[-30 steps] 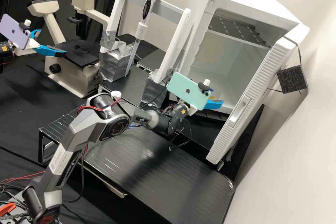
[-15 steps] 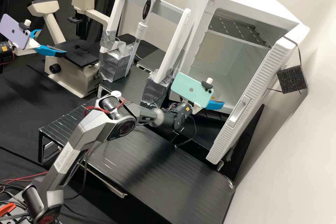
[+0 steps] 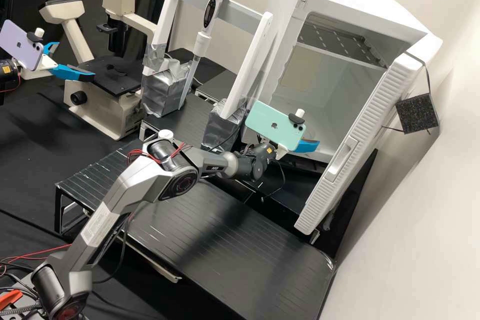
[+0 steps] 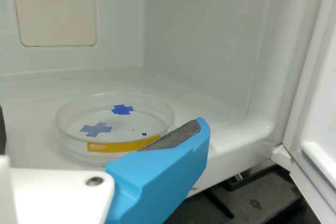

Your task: Move the petri dish to the microscope

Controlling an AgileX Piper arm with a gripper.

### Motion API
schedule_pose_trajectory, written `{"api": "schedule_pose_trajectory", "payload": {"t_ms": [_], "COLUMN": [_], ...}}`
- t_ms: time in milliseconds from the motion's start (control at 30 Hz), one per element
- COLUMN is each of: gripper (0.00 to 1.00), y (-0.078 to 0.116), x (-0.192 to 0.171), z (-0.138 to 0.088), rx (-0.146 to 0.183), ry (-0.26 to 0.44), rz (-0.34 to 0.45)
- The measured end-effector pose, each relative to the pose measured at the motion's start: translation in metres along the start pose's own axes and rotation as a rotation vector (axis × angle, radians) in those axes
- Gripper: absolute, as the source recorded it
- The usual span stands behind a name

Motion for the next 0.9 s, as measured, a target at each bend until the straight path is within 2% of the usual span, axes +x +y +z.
{"api": "schedule_pose_trajectory", "payload": {"t_ms": [233,667,800,900], "gripper": [0.00,0.00,0.00,0.00], "y": [-0.0012,-0.0014,-0.0003,-0.0009], "x": [0.0022,0.0033,0.0040,0.0043], "z": [-0.0001,0.0017,0.0004,0.0012], "rx": [-0.024,-0.025,-0.040,-0.039], "ry": [0.007,-0.006,-0.003,-0.006], "rz": [-0.016,-0.018,-0.020,-0.022]}}
